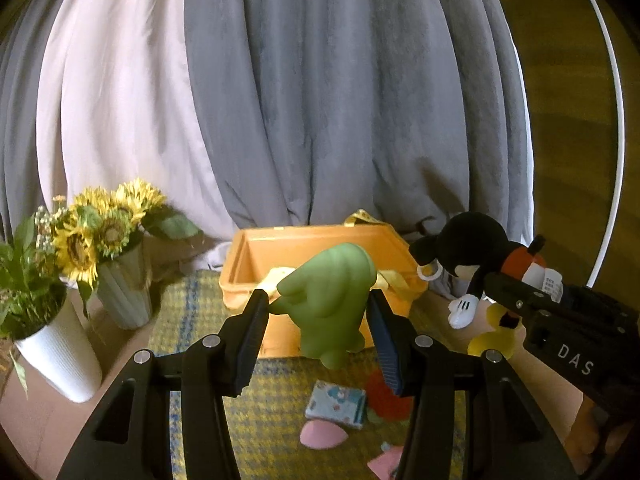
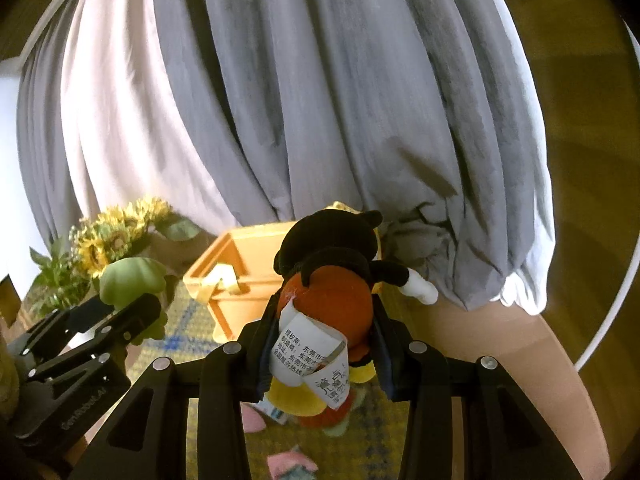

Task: Organize soft objects
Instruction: 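Lift both plushes over the orange crate and open both tools inside it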

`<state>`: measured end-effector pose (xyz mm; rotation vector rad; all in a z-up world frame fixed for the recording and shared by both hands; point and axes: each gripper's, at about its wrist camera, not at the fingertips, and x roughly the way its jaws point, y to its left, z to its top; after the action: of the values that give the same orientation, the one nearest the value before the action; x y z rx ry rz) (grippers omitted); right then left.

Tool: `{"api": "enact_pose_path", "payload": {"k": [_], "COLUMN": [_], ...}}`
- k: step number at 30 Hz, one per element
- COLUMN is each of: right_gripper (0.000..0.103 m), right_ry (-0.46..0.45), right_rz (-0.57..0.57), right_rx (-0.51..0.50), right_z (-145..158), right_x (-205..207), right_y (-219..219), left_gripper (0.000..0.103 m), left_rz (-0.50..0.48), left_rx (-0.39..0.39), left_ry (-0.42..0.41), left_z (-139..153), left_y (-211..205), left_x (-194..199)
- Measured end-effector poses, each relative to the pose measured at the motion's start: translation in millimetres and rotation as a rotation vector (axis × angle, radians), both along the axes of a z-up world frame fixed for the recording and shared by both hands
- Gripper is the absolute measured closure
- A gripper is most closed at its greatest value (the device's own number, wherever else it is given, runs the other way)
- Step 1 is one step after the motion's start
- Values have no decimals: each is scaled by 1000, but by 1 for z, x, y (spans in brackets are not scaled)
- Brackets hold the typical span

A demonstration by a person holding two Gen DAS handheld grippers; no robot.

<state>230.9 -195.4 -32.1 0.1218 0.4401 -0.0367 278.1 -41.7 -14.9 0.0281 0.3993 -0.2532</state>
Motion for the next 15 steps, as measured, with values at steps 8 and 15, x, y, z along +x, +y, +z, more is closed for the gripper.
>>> {"api": "enact_pose_path", "payload": {"k": [8,15], "right_gripper": [62,62], "right_ry": [-39,-55], "right_rz": [6,11], "right_rx": [-2,-15], "right_z": [9,13], "right_x": [23,43], "right_y": [9,7], "left_gripper": [54,53], "left_rz": [6,-4], "left_rx": [0,-5], "left_ry": [-43,-60], "left_z": [8,12], "left_y": [5,5], "left_x": [21,43]}}
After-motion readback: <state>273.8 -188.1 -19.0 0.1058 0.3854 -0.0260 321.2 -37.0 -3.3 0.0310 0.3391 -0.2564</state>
